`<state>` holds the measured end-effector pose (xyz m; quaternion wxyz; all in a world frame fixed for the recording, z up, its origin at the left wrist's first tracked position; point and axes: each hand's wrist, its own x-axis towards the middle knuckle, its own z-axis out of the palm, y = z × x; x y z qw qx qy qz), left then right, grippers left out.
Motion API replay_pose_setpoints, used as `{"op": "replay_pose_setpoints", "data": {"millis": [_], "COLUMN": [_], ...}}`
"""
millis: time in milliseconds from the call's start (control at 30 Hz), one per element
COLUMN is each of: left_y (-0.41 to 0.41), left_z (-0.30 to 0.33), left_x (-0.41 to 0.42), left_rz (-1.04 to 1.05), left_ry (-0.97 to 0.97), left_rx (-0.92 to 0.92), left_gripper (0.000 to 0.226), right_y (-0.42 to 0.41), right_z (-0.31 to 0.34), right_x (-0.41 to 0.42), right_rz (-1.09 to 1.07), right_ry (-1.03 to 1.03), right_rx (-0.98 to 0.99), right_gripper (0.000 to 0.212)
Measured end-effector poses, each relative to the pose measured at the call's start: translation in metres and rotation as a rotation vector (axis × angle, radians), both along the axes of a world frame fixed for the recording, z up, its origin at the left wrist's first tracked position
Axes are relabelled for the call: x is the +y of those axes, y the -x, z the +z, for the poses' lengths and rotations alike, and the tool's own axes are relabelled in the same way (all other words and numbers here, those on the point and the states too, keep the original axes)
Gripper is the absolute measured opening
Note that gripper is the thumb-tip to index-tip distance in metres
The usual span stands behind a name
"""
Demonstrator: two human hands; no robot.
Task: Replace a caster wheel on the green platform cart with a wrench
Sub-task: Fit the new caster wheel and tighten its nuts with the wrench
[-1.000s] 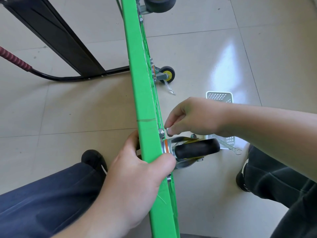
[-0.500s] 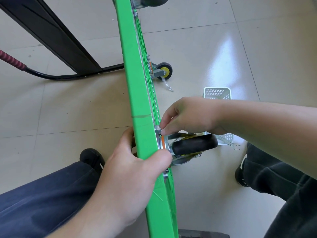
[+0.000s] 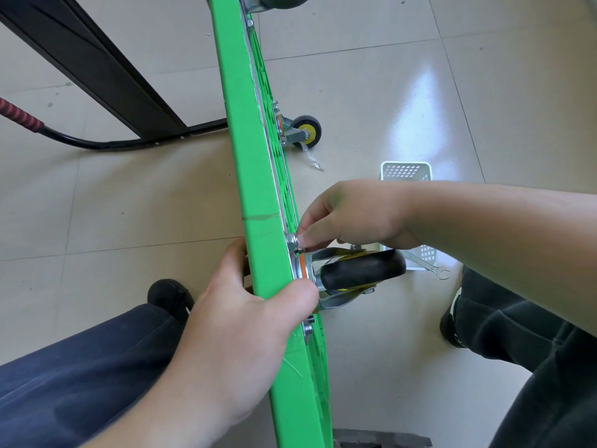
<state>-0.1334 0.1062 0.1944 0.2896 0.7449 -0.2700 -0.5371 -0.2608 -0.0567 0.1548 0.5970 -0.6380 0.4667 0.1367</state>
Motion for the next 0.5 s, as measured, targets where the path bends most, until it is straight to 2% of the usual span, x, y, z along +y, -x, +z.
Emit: {"op": "replay_pose_setpoints", "data": {"millis": [233, 400, 500], "left_y": [0.0005, 0.0010, 0.0012], "left_z": [-0.0002, 0.0000, 0.0002], "left_x": [-0.0006, -0.0006, -0.0011], "left_rz": [0.002, 0.003, 0.001], "left_ry": [-0.004, -0.004, -0.004], "left_rx": [-0.007, -0.007, -0.014], "left_gripper": [0.041, 0.043, 0.044], "right_y": [-0.0018, -0.0035, -0.0034], "right_z": [-0.0029, -0.0020, -0.0002], "right_x": [0.0013, 0.0008, -0.0010], "right_rz": [-0.039, -0.013, -0.010], "right_ry": [-0.008, 0.036, 0.018], "right_rx": [-0.013, 0.000, -0.005], "right_gripper": [0.014, 0.023, 0.018]}}
